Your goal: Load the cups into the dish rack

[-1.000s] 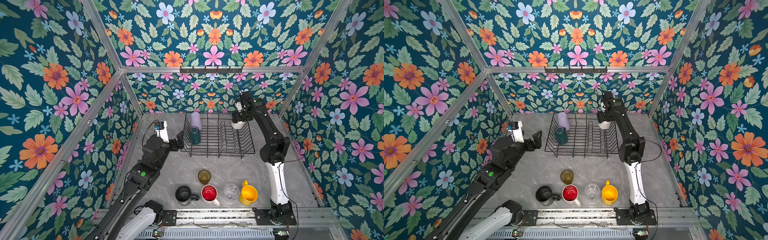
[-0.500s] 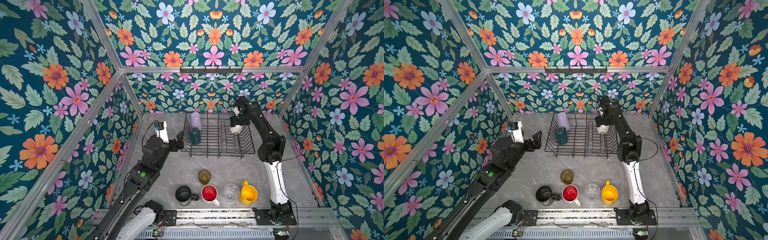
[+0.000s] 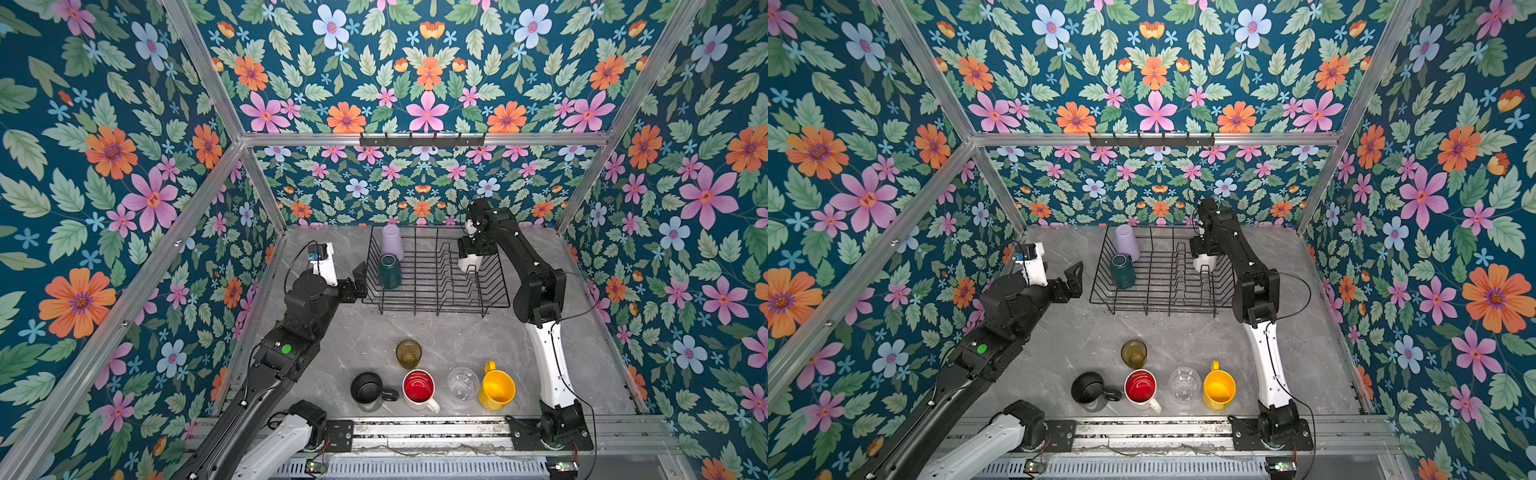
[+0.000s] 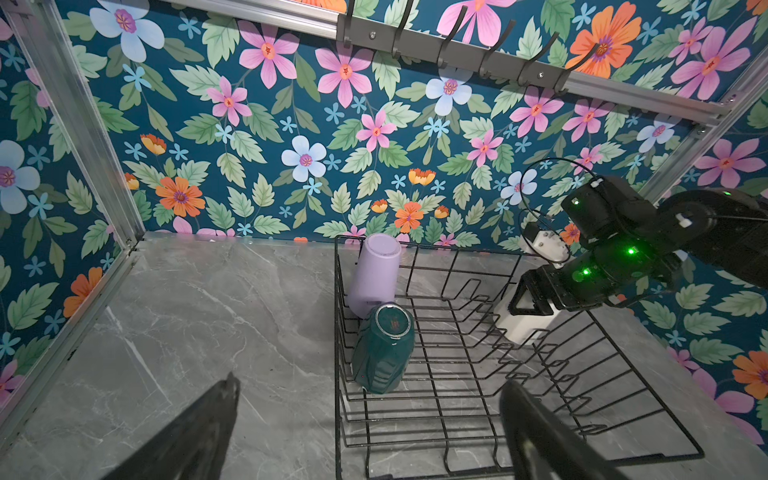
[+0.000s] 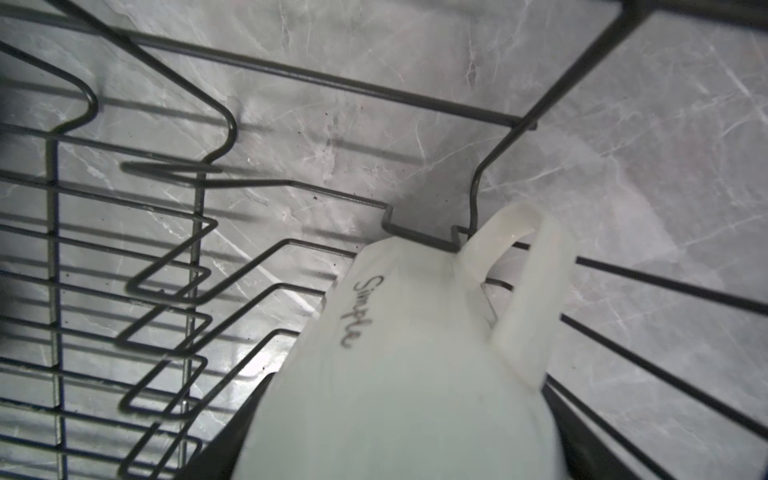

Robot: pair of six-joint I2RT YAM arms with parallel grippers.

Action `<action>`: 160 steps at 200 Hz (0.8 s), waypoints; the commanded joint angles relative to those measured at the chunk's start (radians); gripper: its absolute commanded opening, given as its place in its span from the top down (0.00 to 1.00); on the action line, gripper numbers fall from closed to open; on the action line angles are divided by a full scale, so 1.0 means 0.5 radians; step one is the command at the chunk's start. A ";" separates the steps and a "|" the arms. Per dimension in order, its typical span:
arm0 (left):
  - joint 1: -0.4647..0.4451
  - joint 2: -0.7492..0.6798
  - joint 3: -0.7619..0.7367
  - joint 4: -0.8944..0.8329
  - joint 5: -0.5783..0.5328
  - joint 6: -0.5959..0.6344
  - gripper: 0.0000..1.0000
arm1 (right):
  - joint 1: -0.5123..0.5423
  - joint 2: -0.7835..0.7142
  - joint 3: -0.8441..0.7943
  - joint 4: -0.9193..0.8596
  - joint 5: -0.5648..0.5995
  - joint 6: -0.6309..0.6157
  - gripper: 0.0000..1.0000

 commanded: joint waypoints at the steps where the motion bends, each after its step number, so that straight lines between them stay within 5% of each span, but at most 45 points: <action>1: -0.001 -0.001 -0.002 0.008 -0.025 0.026 0.00 | 0.003 -0.007 -0.009 0.032 0.023 0.019 0.17; 160: -0.001 -0.046 -0.015 0.003 -0.044 0.029 0.00 | 0.006 -0.360 -0.171 0.089 0.072 0.048 0.05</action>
